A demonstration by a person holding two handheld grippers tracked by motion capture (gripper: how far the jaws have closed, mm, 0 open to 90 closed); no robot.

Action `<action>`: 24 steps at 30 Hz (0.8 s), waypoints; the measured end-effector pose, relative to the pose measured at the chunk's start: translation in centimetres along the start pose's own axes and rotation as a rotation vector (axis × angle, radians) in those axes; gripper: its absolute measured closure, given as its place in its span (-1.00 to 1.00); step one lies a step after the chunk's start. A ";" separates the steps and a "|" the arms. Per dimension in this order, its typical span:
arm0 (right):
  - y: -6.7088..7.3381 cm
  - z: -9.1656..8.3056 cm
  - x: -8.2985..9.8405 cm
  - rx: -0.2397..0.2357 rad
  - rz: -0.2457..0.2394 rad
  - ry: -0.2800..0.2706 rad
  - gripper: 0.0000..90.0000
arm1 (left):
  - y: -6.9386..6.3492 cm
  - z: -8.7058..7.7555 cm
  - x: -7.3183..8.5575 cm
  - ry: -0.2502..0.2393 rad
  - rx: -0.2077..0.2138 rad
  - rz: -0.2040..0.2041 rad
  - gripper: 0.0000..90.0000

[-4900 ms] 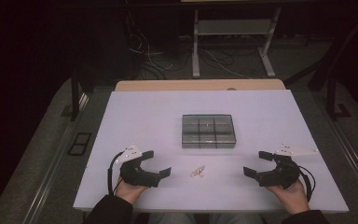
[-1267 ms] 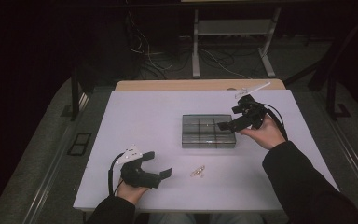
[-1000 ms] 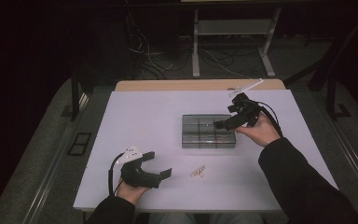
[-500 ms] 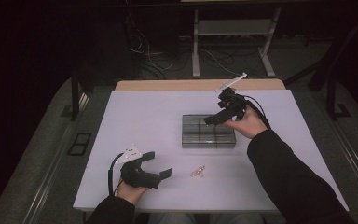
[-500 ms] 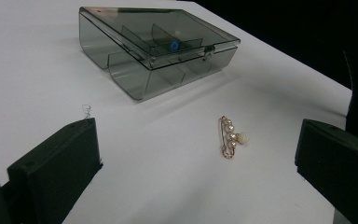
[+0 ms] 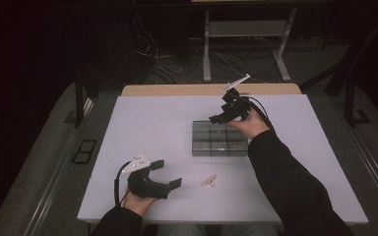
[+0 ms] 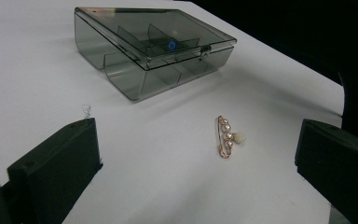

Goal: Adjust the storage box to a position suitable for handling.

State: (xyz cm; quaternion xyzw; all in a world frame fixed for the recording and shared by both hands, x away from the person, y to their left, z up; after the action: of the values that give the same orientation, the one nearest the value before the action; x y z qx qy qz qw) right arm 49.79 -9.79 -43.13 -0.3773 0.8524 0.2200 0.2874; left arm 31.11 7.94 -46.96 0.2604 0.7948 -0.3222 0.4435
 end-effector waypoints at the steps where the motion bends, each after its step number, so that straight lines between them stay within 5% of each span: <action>1: -0.6 0.3 0.1 0.029 0.005 0.009 -0.14 | 0.0 0.0 0.0 0.001 0.001 0.003 -1.00; 16: -3.3 2.6 -0.1 0.076 0.085 -0.003 0.96 | 0.0 0.0 0.0 -0.002 0.011 0.000 -1.00; 24: -3.7 4.6 -0.1 0.124 0.143 0.046 0.99 | -0.1 0.0 0.0 0.001 0.015 0.003 -1.00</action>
State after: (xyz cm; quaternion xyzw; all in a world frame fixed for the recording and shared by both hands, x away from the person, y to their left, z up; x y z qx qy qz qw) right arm 54.15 -9.27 -47.06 -0.3018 0.8955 0.1784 0.2741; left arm 31.04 7.85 -46.88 0.2651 0.7923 -0.3275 0.4413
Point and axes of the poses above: each handheld gripper's, and its own axes: z roughly forward along the jaws, x roughly out of its underside, y roughly to its left, the point moved 10 cm from there along z, roughly forward along the jaws, and after that the axes turned 4 degrees about -x, right-handed, at the moved point
